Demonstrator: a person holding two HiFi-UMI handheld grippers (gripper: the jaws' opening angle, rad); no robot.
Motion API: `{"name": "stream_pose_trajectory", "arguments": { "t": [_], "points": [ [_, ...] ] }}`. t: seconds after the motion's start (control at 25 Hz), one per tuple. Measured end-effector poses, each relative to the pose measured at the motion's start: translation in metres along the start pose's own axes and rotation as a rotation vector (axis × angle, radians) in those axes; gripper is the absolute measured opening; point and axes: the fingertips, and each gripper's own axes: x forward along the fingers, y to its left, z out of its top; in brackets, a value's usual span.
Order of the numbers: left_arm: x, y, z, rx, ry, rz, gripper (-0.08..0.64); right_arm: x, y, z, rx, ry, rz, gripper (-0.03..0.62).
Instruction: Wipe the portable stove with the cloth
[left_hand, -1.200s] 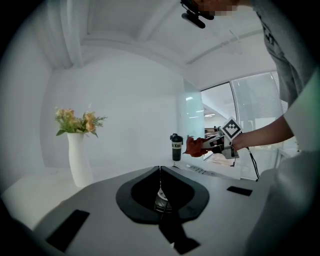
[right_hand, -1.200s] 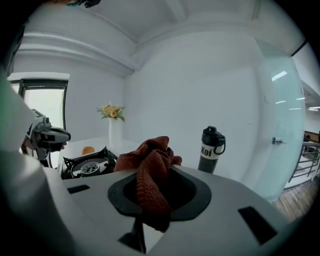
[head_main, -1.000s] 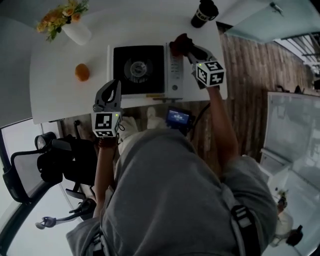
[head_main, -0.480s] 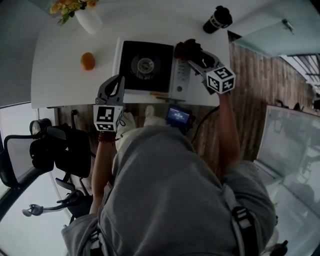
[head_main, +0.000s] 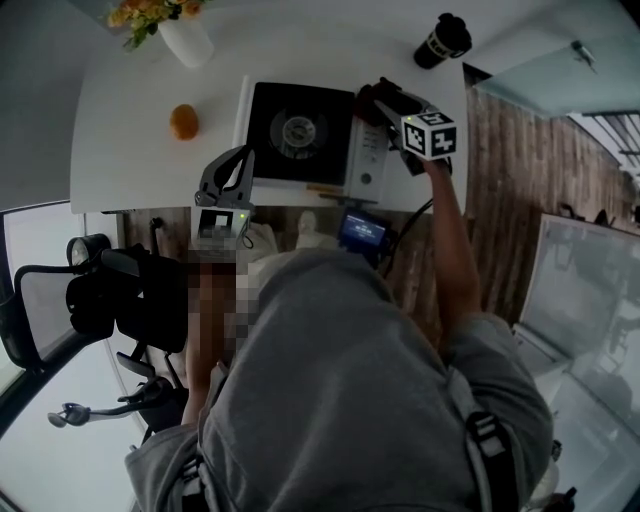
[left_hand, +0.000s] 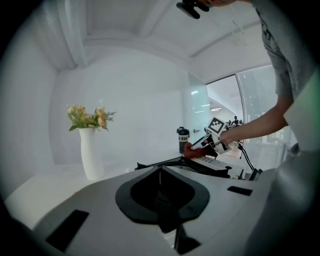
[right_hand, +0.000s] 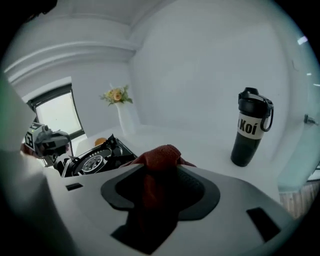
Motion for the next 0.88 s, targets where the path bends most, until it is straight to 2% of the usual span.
{"name": "stream_pose_trajectory", "arguments": {
  "t": [0.08,0.16,0.24,0.64,0.8,0.88],
  "points": [
    [0.002,-0.005,-0.005,0.013,-0.008,-0.033,0.043,0.003,0.002,0.002,-0.043,0.056,-0.02,0.19],
    [0.003,-0.012,-0.019,0.006,0.018,-0.069,0.104,0.007,0.007,0.003,-0.086,0.09,-0.024,0.186],
    [0.004,-0.019,-0.033,0.009,0.055,-0.098,0.128,0.008,0.01,-0.001,-0.096,0.103,-0.031,0.174],
    [0.009,-0.024,-0.043,0.111,0.105,-0.073,0.095,0.006,0.013,-0.004,-0.096,0.153,-0.076,0.139],
    [0.013,-0.03,-0.05,0.184,0.161,-0.094,0.099,0.006,0.015,-0.005,-0.099,0.213,-0.076,0.113],
    [0.014,-0.032,-0.051,0.193,0.174,-0.105,0.111,0.006,0.017,-0.005,-0.108,0.237,-0.071,0.106]
  ]
}}
